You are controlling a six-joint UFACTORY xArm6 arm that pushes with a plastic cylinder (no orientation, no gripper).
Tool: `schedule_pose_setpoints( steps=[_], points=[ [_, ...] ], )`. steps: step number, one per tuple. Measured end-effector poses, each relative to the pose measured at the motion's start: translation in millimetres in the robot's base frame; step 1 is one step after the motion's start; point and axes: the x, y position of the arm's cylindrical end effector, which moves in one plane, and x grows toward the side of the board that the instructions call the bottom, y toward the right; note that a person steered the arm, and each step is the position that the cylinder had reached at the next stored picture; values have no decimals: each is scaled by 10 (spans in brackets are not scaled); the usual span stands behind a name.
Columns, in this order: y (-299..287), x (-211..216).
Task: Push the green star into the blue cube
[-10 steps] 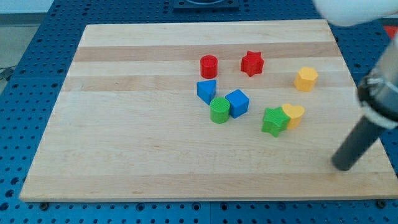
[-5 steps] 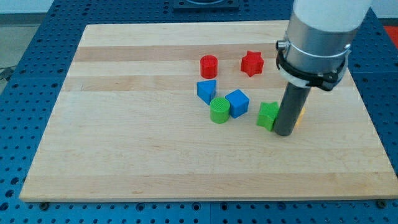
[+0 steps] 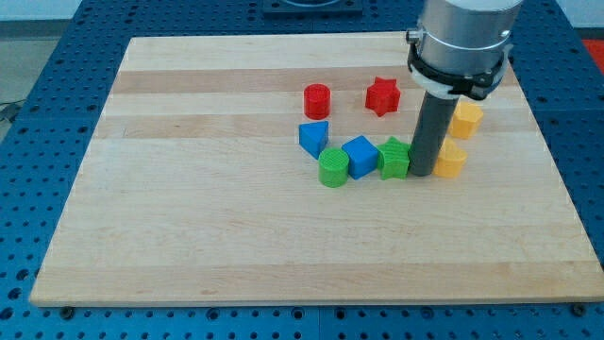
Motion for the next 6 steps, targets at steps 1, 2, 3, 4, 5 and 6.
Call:
schedule_pose_setpoints(
  steps=[1,2,3,4,5,6],
  points=[
    [0,-16],
    [-39,444],
    [-433,937],
    [-1132,708],
    [-1340,682],
    [-1350,549]
  ],
)
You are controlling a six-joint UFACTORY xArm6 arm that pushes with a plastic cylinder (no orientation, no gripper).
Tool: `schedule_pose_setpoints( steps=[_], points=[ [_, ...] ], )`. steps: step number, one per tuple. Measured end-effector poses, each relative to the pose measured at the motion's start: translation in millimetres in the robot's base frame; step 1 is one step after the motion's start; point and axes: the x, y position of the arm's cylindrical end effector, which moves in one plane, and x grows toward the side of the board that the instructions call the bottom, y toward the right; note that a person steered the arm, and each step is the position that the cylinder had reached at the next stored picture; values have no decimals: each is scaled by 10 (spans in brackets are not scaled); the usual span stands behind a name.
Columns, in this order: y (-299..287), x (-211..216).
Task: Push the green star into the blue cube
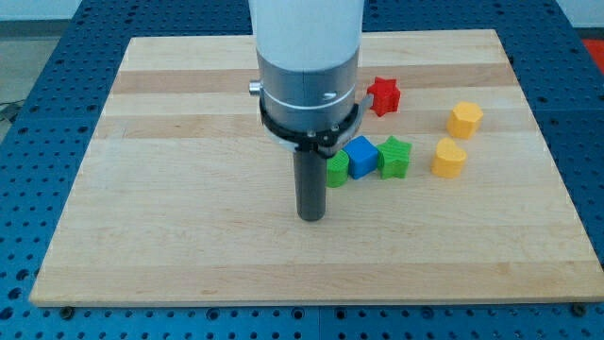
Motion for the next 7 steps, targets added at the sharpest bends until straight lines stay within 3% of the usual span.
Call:
schedule_pose_setpoints(
  steps=[3,5,6,7],
  points=[
    [257,-7],
    [257,-326],
    [221,-320],
    [-205,-509]
  ],
)
